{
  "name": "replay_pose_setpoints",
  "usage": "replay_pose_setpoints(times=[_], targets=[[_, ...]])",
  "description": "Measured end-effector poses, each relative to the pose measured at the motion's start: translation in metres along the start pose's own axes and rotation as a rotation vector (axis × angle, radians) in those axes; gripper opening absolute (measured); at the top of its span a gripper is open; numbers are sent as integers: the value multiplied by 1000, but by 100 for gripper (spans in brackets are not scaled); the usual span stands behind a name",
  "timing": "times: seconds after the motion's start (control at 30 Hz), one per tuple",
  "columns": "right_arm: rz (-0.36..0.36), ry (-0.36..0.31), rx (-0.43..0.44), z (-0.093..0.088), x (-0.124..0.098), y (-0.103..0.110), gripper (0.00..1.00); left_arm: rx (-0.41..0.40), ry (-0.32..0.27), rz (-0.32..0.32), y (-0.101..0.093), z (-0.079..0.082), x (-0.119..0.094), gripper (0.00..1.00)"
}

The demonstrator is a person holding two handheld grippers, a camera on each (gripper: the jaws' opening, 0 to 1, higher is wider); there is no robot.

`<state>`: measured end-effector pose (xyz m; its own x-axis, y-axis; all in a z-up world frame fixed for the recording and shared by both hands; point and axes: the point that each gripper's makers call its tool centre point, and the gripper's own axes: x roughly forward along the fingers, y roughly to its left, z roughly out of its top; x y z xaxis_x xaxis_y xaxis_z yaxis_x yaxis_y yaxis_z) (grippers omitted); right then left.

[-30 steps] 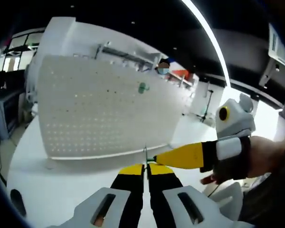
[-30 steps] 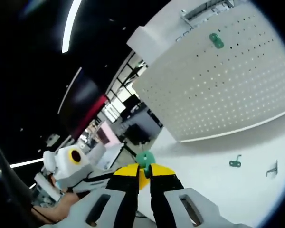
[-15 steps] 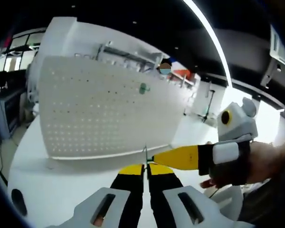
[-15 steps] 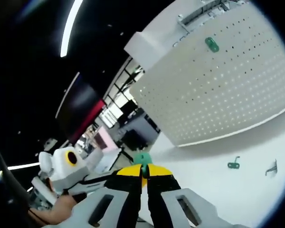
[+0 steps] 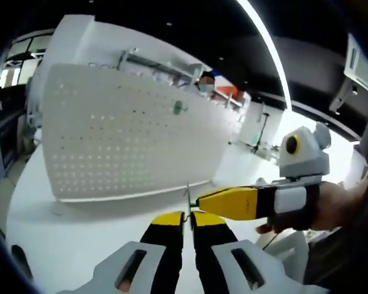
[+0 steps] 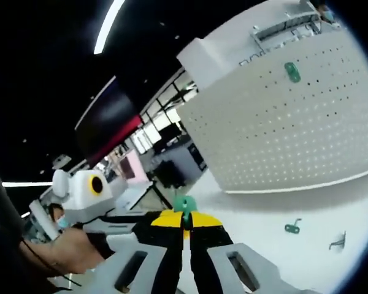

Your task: Insert the hook assembly into the mounting plate slot until the hook locks in place.

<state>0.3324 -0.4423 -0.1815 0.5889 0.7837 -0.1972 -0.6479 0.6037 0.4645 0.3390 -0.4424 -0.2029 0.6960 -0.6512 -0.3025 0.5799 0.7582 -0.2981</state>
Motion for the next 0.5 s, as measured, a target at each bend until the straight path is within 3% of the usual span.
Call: replay_pose_setpoints(times=[0.3, 0.5], targets=[[-25, 1, -50, 2, -4, -7, 0, -10, 15, 2, 2, -2, 0, 20], [-43, 10, -187, 6, -5, -6, 0, 9, 36, 2, 1, -6, 0, 29]])
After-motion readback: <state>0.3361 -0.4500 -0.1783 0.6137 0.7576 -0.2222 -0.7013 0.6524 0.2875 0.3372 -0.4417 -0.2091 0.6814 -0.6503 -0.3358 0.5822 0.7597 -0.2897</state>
